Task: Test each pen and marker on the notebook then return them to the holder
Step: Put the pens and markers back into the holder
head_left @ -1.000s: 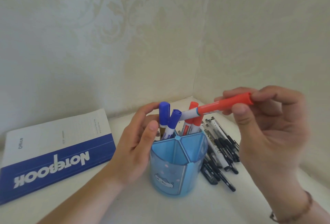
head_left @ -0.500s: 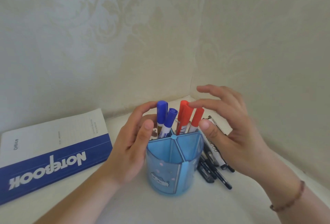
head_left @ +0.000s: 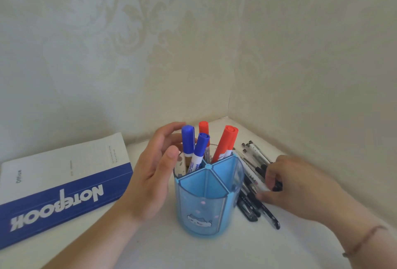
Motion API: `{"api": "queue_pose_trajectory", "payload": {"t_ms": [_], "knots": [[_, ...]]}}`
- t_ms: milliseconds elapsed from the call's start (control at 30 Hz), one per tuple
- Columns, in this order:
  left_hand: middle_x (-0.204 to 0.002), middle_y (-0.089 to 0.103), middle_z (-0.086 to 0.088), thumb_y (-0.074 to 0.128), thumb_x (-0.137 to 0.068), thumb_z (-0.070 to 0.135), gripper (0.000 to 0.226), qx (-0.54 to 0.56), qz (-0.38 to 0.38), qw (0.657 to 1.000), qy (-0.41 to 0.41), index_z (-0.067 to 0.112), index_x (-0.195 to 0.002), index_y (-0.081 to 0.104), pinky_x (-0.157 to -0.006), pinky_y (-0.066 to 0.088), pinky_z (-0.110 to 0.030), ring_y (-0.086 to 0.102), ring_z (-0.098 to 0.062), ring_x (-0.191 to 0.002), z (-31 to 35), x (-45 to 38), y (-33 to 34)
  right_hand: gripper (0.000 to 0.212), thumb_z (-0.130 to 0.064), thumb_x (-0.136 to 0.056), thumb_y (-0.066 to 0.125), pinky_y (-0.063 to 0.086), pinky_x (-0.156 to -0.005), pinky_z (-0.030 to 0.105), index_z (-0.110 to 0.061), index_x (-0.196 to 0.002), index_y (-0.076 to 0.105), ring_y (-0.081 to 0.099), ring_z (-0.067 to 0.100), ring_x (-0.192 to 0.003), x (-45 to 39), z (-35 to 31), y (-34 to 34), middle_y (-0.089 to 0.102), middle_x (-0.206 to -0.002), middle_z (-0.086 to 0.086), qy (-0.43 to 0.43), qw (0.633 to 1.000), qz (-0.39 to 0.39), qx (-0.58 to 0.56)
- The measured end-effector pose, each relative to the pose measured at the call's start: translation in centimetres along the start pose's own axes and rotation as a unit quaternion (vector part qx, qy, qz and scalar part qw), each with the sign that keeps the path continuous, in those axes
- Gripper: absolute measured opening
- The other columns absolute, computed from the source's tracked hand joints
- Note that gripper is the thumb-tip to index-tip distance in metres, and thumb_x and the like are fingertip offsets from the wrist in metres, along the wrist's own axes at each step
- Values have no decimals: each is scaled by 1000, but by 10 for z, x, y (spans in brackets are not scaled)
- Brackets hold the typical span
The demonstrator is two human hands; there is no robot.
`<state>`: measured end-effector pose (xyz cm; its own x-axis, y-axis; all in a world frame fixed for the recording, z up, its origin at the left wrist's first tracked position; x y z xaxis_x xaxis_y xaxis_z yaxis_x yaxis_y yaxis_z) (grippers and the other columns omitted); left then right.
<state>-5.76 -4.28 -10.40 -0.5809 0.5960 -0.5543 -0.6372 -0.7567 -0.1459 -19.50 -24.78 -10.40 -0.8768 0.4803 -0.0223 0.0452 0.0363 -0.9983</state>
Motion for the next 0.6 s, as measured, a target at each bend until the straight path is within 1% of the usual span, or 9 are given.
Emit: {"api": "queue_pose_trajectory", "payload": {"t_ms": [133,233,300,367,433,467,533,567,600], "knots": [[-125,66,4,41,-87,71,80,13,-11,1000,-2,21,-146,24,-99,41,-19,58,-18,-121,0,3,4,38,-65,-75,60,47,-69,28,-26,-76,59,45,8,-89,1,2,2,46,-84,-14,3,1000,-15,13],[-125,67,5,43,-86,72,84,27,-17,999,0,21,-148,19,-99,39,-18,58,-18,-123,0,3,5,34,-60,-78,62,48,-77,31,-28,-69,57,43,9,-90,-1,9,6,44,-86,-14,0,1000,-21,-12],[-125,67,5,45,-86,71,85,34,-19,999,1,20,-148,19,-97,40,-15,58,-17,-122,0,4,5,25,-53,-83,61,47,-77,31,-31,-73,58,46,10,-89,-3,12,3,45,-89,-14,1,998,20,-51],[-125,66,3,46,-86,69,83,40,-15,999,-4,22,-148,19,-94,40,-13,58,-17,-120,-1,4,6,15,-44,-87,60,44,-67,27,-30,-81,58,52,11,-84,-3,16,-11,49,-88,-13,18,982,129,-133],[-124,65,0,49,-86,68,81,49,-6,999,-6,25,-148,20,-95,41,-15,60,-18,-118,-3,3,7,11,-36,-88,62,44,-57,25,-27,-85,57,60,12,-77,3,17,-27,60,-84,-14,27,931,247,-267],[-123,66,0,51,-85,67,79,53,0,999,-6,26,-147,22,-95,42,-17,61,-18,-116,-4,2,7,9,-35,-89,62,48,-55,27,-27,-87,57,65,15,-77,6,15,-34,66,-83,-11,13,887,298,-352],[-120,66,0,53,-85,67,78,62,5,998,-6,27,-145,24,-95,44,-18,62,-18,-114,-6,2,6,10,-32,-90,58,54,-60,29,-24,-95,56,70,21,-81,16,8,-47,71,-87,-2,-52,769,385,-508],[-120,66,-2,53,-85,67,80,62,0,998,-9,25,-146,24,-95,43,-17,62,-17,-115,-6,3,7,14,-29,-93,55,55,-61,30,-20,-103,53,70,23,-82,22,6,-51,71,-89,2,-89,716,422,-548],[-123,64,-5,52,-85,67,82,61,-8,998,-12,22,-147,23,-94,43,-15,60,-16,-117,-5,4,8,23,-27,-96,51,53,-61,30,-11,-112,49,70,25,-81,27,4,-55,69,-91,4,-123,676,448,-572]]}}
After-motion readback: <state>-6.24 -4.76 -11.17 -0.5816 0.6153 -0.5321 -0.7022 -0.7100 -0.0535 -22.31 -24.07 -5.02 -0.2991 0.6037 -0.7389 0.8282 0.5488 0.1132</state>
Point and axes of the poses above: each hand's wrist, its own x-axis away from the middle knuckle, its own y-axis out of the palm, z = x × y, the point moved 5 cm from there along -x, towards the middle knuckle
